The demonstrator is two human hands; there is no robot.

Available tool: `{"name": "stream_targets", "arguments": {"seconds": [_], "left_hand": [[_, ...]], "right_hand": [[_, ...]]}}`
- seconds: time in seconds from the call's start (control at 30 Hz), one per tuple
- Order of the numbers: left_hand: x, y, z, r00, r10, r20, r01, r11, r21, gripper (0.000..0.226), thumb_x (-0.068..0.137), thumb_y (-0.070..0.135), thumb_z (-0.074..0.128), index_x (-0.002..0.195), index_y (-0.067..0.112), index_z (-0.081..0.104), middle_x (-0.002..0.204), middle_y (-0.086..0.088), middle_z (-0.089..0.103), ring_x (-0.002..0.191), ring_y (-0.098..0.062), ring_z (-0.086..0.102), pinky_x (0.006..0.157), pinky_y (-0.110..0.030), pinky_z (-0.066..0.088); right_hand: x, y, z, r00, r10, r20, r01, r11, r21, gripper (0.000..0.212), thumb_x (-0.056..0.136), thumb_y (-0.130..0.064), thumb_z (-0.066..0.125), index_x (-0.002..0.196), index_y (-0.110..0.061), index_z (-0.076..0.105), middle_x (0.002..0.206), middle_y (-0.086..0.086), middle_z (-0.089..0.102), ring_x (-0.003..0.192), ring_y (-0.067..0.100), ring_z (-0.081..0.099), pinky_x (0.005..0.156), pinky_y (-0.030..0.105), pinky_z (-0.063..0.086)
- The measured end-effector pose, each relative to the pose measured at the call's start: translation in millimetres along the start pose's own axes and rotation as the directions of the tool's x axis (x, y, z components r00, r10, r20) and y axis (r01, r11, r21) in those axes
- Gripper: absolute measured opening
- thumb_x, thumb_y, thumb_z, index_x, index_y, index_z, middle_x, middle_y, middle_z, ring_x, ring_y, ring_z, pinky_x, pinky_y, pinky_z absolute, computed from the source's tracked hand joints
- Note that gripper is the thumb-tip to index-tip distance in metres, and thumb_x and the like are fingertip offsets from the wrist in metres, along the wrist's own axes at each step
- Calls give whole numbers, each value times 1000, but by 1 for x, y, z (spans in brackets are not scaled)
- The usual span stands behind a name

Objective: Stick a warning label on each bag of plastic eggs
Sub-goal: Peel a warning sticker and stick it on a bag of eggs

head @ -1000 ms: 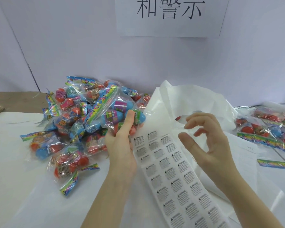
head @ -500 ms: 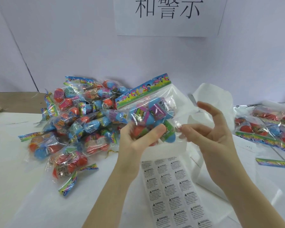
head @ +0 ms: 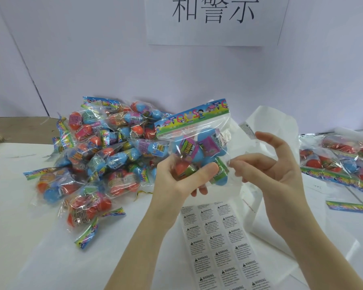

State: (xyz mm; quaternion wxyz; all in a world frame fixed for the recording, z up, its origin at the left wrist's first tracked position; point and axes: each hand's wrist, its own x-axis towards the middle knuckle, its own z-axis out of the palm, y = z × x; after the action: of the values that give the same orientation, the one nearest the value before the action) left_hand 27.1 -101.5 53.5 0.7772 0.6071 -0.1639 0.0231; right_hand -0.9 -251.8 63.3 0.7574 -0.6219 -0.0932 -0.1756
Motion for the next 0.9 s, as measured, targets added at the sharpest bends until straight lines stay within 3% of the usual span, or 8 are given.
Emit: {"name": "stream_targets", "arguments": {"seconds": [0.17, 0.3, 0.47, 0.6, 0.73, 0.83, 0.9], "left_hand": [[0, -1, -1, 1000, -1, 15, 1, 1000, -15, 27, 50, 32, 75, 69, 16, 64, 54, 2, 64, 41, -12, 54, 44, -16, 39], [1, -2, -2, 999, 4, 39, -4, 1000, -8, 30, 52, 32, 74, 71, 11, 63, 54, 3, 63, 42, -11, 54, 44, -16, 39], [1, -1, 0, 1000, -5, 13, 5, 1000, -9, 28, 50, 33, 75, 70, 16, 65, 55, 1, 64, 42, -11, 54, 42, -17, 39], [1, -1, 4, 999, 1, -36, 0, 1000, 30, 34, 47, 30, 79, 72, 13, 63, 54, 2, 64, 40, -10, 53, 41, -18, 39], [2, -1, 5, 993, -18, -113, 20, 1000, 11, 27, 55, 17, 76, 74, 6, 60, 53, 2, 63, 40, -10, 51, 41, -17, 38], [3, -1, 5, 989, -55, -140, 49, 998, -47, 26, 59, 18, 76, 76, 8, 59, 53, 2, 61, 41, -10, 50, 41, -17, 38], [4, -1, 6, 986, -81, -147, 68, 994, -89, 28, 61, 18, 83, 74, 10, 60, 53, 1, 60, 43, -10, 50, 40, -17, 38]], "right_hand": [[0, 0, 0, 999, 32, -9, -32, 999, 12, 64, 53, -8, 82, 105, -25, 50, 66, 0, 71, 54, 5, 59, 55, 13, 46], [-1, -2, -1, 999, 33, -27, -32, 999, 30, 51, 58, -15, 69, 104, -24, 48, 65, 1, 70, 52, 6, 56, 54, 14, 45], [-1, -2, 2, 999, -25, -44, 25, 1000, -11, 49, 61, -14, 69, 104, -25, 48, 66, 0, 71, 54, 5, 59, 57, 14, 47], [-5, -3, 6, 988, -142, -53, 131, 975, -180, 46, 60, -21, 83, 89, -50, 62, 89, 11, 71, 67, 22, 62, 70, 33, 47], [-6, -7, 11, 974, -227, -22, 208, 926, -316, 52, 68, -18, 70, 87, -65, 60, 114, 34, 54, 78, 42, 62, 70, 39, 46], [-8, -3, 9, 969, -239, -55, 216, 938, -271, 40, 69, -18, 72, 91, -51, 66, 107, 31, 60, 78, 38, 62, 74, 46, 46], [-7, 0, 3, 969, -226, -101, 203, 959, -200, 33, 70, -17, 70, 98, -32, 60, 80, 11, 71, 65, 20, 62, 69, 30, 48]]}}
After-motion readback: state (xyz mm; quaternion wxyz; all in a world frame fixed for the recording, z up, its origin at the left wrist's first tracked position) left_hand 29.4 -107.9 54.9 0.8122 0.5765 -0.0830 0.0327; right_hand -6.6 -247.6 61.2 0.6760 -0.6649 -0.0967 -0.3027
